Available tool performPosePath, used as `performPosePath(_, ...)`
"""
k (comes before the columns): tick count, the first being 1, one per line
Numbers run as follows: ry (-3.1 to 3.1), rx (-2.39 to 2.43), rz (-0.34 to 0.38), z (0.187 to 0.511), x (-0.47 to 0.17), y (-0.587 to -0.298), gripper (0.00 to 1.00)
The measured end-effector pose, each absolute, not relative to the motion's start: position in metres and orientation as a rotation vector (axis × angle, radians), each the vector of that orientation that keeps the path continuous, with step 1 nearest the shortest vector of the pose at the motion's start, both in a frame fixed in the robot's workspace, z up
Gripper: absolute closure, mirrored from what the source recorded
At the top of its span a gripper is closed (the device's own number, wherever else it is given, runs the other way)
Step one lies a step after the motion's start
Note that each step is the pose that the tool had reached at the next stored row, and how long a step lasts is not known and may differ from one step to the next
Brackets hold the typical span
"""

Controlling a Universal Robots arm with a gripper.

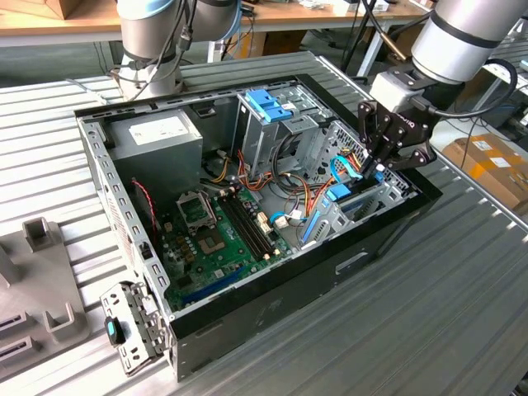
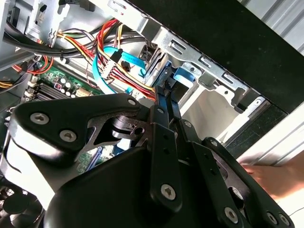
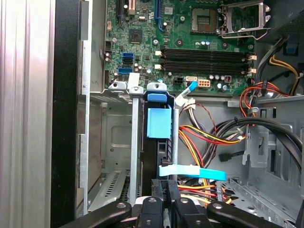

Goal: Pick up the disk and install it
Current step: 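Insert the second disk wire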

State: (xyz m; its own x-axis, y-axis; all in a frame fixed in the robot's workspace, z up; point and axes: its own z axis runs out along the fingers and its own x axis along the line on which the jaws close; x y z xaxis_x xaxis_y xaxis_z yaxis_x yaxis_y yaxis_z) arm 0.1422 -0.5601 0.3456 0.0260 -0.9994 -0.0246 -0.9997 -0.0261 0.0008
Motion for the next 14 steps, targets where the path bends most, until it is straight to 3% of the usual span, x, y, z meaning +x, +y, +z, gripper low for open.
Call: performPosePath(14,2.172,-2.228,0.049,0.3507,0.1424,-0.56,0.84)
